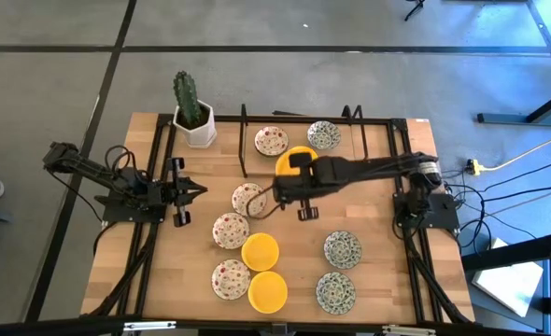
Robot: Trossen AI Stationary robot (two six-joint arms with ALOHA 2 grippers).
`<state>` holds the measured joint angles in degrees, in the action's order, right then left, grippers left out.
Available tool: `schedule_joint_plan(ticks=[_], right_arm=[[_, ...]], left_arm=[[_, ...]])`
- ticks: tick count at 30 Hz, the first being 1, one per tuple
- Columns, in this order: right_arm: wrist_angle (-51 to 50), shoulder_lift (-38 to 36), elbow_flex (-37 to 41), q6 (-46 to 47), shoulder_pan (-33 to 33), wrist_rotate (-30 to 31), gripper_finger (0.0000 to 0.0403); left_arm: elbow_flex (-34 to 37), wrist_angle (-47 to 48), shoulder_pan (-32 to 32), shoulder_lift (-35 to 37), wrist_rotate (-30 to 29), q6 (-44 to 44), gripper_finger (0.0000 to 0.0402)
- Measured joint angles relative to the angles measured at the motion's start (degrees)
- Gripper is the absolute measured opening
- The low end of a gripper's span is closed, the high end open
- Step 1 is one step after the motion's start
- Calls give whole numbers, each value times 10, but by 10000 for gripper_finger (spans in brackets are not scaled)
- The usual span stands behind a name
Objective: Pick & Place Mini bowls
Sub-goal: Stack the yellow bowl on the yellow bowl on the shelf
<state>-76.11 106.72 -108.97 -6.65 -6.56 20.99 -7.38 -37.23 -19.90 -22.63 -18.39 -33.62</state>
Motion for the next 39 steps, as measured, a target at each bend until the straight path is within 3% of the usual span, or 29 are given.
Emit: schedule_joint_plan(ticks=[14, 39], right_arm=[[53, 0, 68, -39, 118, -72, 3], [135, -6, 152, -9, 146, -84, 3]], left_arm=[[0, 3, 0, 0, 0, 0, 4], [0, 2, 0, 0, 0, 0, 4]])
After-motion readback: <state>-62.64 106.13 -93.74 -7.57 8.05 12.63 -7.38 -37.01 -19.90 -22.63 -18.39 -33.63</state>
